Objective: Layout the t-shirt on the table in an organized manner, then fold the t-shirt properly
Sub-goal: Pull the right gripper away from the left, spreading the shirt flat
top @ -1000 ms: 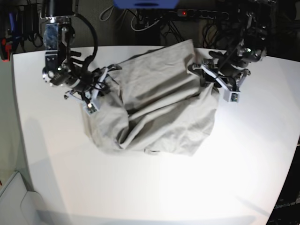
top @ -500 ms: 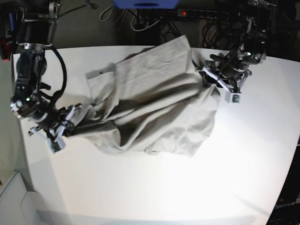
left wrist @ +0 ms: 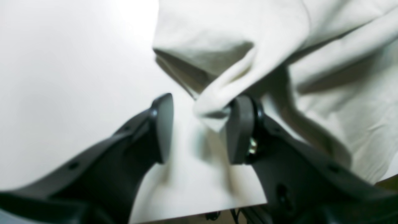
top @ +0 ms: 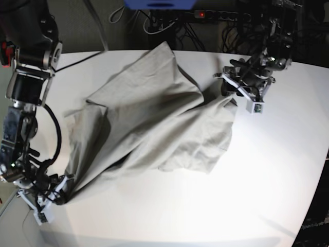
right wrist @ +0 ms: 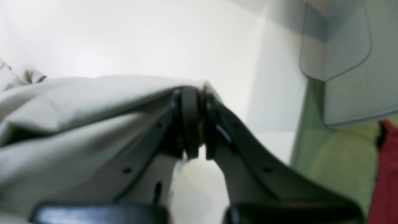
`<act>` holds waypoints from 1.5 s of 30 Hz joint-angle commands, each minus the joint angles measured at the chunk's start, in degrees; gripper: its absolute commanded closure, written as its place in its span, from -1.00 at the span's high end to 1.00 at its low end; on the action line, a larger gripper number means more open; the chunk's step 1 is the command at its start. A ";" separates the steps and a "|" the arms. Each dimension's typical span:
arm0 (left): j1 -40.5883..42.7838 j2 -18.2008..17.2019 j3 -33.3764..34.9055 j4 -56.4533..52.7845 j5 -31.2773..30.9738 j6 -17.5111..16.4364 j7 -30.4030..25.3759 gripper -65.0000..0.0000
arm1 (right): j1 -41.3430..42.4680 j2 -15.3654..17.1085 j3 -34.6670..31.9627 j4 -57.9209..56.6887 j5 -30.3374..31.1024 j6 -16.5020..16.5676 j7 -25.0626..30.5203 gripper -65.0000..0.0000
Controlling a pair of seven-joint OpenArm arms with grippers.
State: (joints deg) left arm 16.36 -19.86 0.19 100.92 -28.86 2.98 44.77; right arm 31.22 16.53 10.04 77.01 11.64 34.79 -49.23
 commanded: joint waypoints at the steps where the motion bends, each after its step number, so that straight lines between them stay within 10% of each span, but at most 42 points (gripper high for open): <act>1: -0.40 -0.32 -0.23 1.10 -0.46 -0.04 -0.69 -0.18 | 3.37 0.83 0.11 -1.36 0.54 -0.02 1.89 -1.00; 7: -0.40 0.74 -0.14 1.10 -0.46 -0.04 -0.60 -0.18 | 6.01 1.00 -0.07 -8.13 0.54 -0.02 5.06 -0.97; 17: 0.12 0.74 -0.14 2.33 -0.28 -0.04 -0.51 -0.18 | 0.73 5.40 -11.23 -5.58 0.71 -0.02 3.65 0.03; 45: 1.27 0.74 -0.23 4.70 -0.46 -0.04 -0.60 -0.18 | -19.31 4.87 -0.42 -6.46 0.54 -0.02 6.73 0.05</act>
State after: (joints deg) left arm 17.76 -18.74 0.30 104.44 -28.84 3.01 44.86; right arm 10.57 20.36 9.30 69.71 11.84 34.72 -43.40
